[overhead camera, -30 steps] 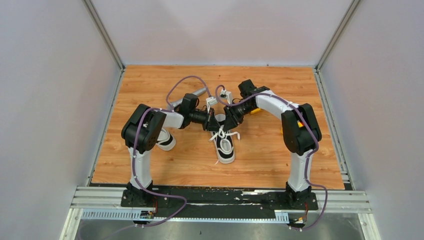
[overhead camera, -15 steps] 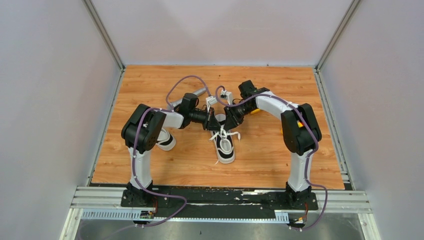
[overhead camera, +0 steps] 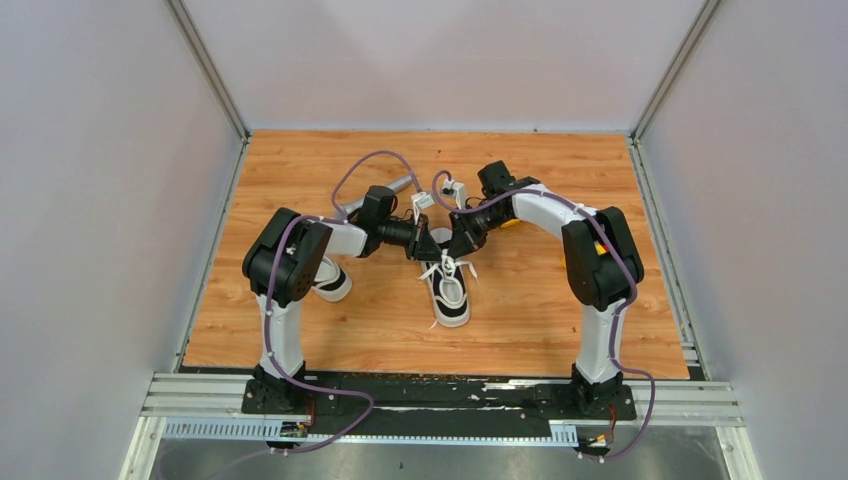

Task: Tie the shoes
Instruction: Cross the shoelace with the shoelace, then tie the shoelace on the shoe.

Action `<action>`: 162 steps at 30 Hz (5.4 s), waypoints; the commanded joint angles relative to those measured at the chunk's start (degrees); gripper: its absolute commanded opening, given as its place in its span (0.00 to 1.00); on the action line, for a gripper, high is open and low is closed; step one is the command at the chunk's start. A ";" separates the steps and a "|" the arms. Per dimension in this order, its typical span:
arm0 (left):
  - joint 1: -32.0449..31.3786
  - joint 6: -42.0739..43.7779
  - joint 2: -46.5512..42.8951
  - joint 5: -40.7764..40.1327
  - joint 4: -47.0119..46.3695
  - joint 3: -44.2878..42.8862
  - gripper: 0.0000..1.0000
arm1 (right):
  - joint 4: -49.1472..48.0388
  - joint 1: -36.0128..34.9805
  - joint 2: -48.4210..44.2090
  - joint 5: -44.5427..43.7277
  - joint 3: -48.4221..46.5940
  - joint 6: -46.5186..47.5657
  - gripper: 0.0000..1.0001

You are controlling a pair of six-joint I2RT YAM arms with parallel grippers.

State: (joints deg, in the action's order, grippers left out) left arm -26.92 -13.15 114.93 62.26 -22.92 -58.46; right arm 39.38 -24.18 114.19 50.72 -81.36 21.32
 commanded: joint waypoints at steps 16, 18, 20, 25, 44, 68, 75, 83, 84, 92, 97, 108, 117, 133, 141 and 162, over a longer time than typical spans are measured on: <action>-0.14 6.09 -2.20 -0.86 7.08 -1.24 0.00 | -3.68 3.56 -3.24 -3.67 1.70 -6.96 0.00; -0.16 6.19 -2.13 -0.88 7.18 -1.34 0.00 | -4.51 3.59 -3.71 -4.37 2.22 -8.02 0.00; -0.18 6.20 -2.02 -0.91 7.21 -1.46 0.00 | -5.47 3.61 -4.34 -5.57 2.71 -9.48 0.00; -0.13 6.10 -2.00 -0.87 7.09 -1.47 0.00 | -6.54 3.56 -5.51 -11.09 3.56 -12.45 0.00; -0.16 5.70 -2.26 -2.58 8.03 -2.62 0.09 | -5.80 3.62 -5.91 -9.65 3.39 -13.77 0.00; 0.18 9.42 -13.54 -15.09 21.20 -4.14 0.48 | -5.12 3.69 -6.53 -7.25 4.10 -18.42 0.00; -2.41 1.01 -18.14 -19.05 21.40 -2.73 0.50 | -5.66 3.59 -6.53 -8.28 3.94 -20.97 0.00; -5.27 -10.54 -19.09 -30.30 31.62 -5.67 0.53 | -5.76 3.64 -6.47 -8.23 4.35 -23.22 0.00; -5.35 -11.06 -18.94 -30.73 32.10 -5.82 0.53 | -5.82 3.60 -6.40 -8.11 4.41 -23.33 0.00; -5.48 -15.48 -15.62 -26.96 27.30 -6.45 0.43 | -5.98 3.62 -6.00 -7.76 4.19 -23.60 0.00; -5.51 -16.81 -13.84 -26.17 26.45 -7.53 0.41 | -6.05 3.58 -6.07 -7.74 4.37 -23.61 0.00; -6.22 -16.55 -10.98 -25.54 27.29 -9.00 0.40 | -6.19 3.56 -6.31 -7.61 4.98 -23.62 0.00; -6.49 -16.26 -8.74 -24.21 28.39 -10.83 0.30 | -6.37 3.62 -6.09 -7.61 4.99 -23.87 0.00; -2.45 -5.32 -12.91 -20.87 44.32 -10.64 0.00 | -6.30 4.84 -10.35 -9.16 8.52 -22.91 0.00; -2.12 -2.23 -12.95 -21.43 47.00 -9.69 0.00 | -5.96 5.12 -11.92 -10.08 9.93 -21.82 0.00; 2.83 12.10 -15.01 -37.96 55.48 -7.77 0.00 | -4.61 9.04 -13.17 -11.00 12.75 -18.84 0.00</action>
State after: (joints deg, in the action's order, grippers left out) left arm -25.08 -6.87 100.92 31.22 28.18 -64.66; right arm 34.87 -17.39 100.77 41.45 -67.75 0.75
